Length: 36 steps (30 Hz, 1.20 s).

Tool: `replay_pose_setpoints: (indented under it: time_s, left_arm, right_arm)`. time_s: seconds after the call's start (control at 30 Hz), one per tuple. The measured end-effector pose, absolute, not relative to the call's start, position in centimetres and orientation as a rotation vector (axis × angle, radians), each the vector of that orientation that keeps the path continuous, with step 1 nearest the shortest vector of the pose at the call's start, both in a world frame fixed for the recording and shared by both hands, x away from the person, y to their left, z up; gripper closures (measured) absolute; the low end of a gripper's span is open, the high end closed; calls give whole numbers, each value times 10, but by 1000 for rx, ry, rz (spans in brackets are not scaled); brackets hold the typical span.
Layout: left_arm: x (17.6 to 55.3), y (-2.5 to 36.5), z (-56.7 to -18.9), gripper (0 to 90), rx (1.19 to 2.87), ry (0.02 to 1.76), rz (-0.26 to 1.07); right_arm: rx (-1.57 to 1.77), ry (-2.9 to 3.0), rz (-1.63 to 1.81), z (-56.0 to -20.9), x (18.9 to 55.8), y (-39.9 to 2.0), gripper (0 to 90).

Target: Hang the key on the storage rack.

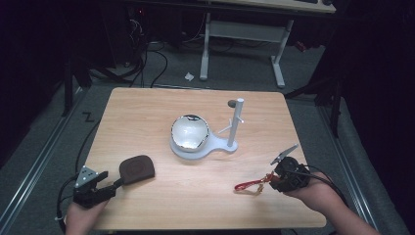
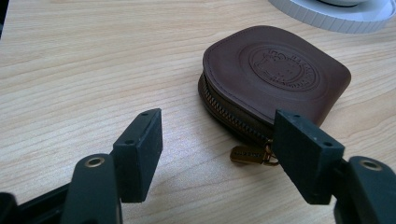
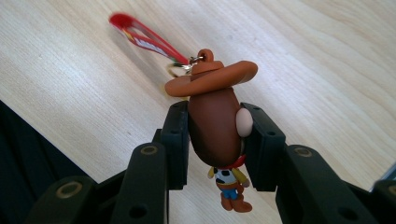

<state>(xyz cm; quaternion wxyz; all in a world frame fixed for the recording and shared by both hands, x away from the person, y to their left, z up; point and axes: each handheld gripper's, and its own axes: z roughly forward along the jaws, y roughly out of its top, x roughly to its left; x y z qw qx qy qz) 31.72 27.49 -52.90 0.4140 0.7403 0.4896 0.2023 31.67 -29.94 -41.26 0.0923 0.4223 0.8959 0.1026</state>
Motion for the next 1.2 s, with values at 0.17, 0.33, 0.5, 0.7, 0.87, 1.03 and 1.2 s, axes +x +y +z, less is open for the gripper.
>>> replay_pose_setpoints:
  time_s: [0.17,0.33,0.5,0.7,0.87,1.03,1.2]
  left_arm:
    - [317,275,-529,344,1859,1231,506]
    - [317,275,-529,344,1858,1232,504]
    - [317,275,-529,344,1856,1233,502]
    - [317,276,-529,344,1856,1233,499]
    - [318,276,-530,344,1856,1234,497]
    - [318,276,-530,344,1854,1234,494]
    - [318,276,-530,344,1854,1233,492]
  right_arm:
    - [1262,2639,308,-403,316,-303,651]
    - [1259,2625,317,-389,318,-304,651]
    - [1245,2609,327,-376,321,-302,652]
    - [1246,2597,322,-363,326,-301,652]
    - [1255,2610,315,-355,331,-299,652]
    - [1260,2631,307,-350,334,-295,652]
    - [1291,2642,287,-344,338,-292,653]
